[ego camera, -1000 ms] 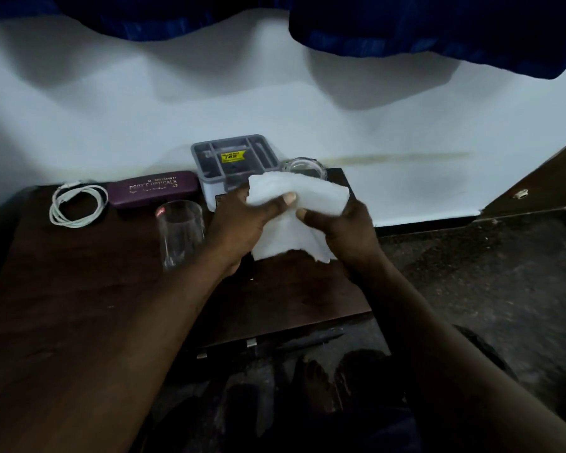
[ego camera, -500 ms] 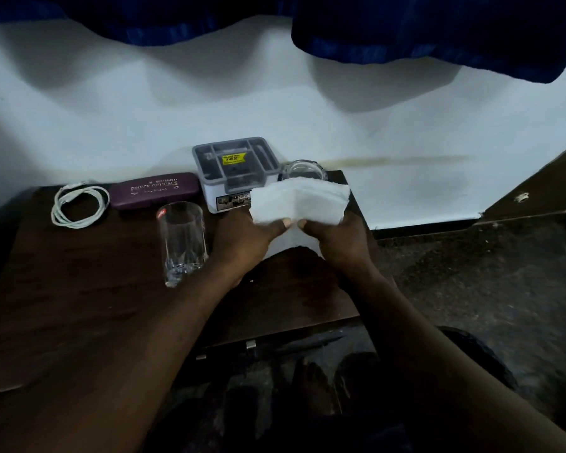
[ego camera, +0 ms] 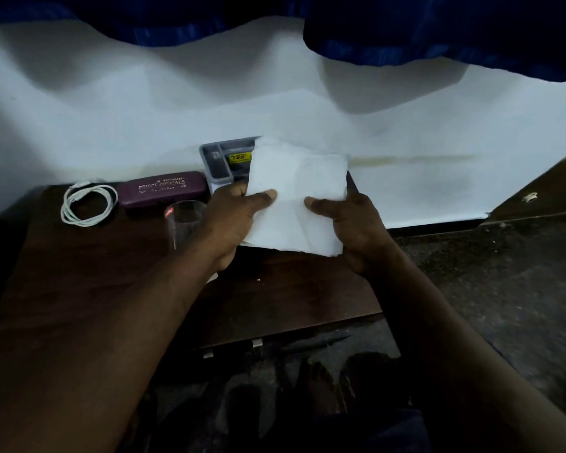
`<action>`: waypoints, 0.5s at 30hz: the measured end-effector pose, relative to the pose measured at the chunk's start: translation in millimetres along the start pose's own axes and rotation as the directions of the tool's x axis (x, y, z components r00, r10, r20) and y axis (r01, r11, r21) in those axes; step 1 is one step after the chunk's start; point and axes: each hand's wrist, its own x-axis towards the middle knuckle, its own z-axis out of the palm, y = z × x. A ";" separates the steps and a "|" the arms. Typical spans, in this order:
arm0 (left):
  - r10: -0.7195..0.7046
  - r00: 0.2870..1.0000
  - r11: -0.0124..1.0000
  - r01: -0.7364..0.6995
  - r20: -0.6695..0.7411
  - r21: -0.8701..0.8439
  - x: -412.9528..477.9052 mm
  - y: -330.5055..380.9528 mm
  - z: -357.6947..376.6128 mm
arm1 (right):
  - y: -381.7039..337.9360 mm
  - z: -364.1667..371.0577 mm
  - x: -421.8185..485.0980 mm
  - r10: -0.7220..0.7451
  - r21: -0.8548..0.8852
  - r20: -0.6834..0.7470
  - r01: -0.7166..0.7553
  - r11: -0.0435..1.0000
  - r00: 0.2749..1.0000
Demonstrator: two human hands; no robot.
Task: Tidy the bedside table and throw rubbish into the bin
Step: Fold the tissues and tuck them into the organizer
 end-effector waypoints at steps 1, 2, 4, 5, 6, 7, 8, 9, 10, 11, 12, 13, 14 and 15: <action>-0.008 1.000 1.000 0.008 0.003 -0.001 -0.7 1.4 -1.5 | -1.1 1.2 0.3 -0.003 0.002 0.002 0.003 1.000 1.000; -0.012 1.000 1.000 0.012 0.006 -0.004 -1.7 3.3 -3.4 | -1.4 1.8 1.1 -0.008 -0.005 0.005 0.008 1.000 1.000; -0.012 1.000 0.999 0.012 0.008 -0.030 -2.6 6.6 -8.0 | -2.0 4.1 2.4 -0.006 -0.029 0.001 0.007 1.000 1.000; -0.013 1.000 0.999 0.013 0.009 -0.045 -2.6 8.5 -10.4 | -2.5 5.8 2.7 -0.007 -0.029 0.001 0.007 1.000 1.000; -0.016 1.000 0.998 0.017 0.012 -0.055 -3.2 10.7 -12.9 | -3.0 7.3 3.1 -0.009 -0.022 0.006 0.009 1.000 1.000; -0.017 1.000 0.998 0.018 0.013 -0.058 -3.1 12.2 -15.2 | -4.3 8.8 2.6 -0.010 -0.013 0.014 0.010 1.000 1.000; -0.016 1.000 0.998 0.016 0.010 -0.055 -3.5 13.5 -17.7 | -5.0 10.6 2.4 -0.013 -0.003 0.026 0.013 1.000 1.000; -0.009 1.000 0.999 0.009 0.003 -0.048 -2.7 13.8 -20.1 | -6.1 12.5 1.7 -0.012 0.007 0.035 0.011 1.000 0.999; 0.004 1.000 0.999 -0.004 -0.004 -0.042 -3.1 14.8 -22.2 | -7.1 14.1 0.9 -0.009 0.021 0.043 0.008 1.000 0.999; 0.017 1.000 0.999 -0.017 -0.009 -0.043 -3.0 15.2 -24.1 | -8.4 16.1 -0.1 -0.006 0.042 0.046 0.004 0.999 0.999; 0.024 1.000 0.999 -0.024 -0.006 -0.049 -3.6 16.5 -25.4 | -8.7 17.0 -0.1 -0.004 0.061 0.047 0.001 0.998 0.999; 0.028 1.000 0.998 -0.028 0.003 -0.052 -2.9 17.5 -27.8 | -8.6 18.5 0.3 -0.003 0.071 0.042 0.000 0.997 0.999; 0.024 1.000 0.999 -0.023 0.020 -0.049 -2.7 19.3 -30.5 | -8.6 19.8 1.3 -0.002 0.080 0.030 0.000 0.997 1.000; 0.016 0.999 0.999 -0.014 0.044 -0.041 -2.0 21.2 -33.2 | -9.3 21.3 2.2 -0.003 0.092 0.019 0.001 0.996 1.000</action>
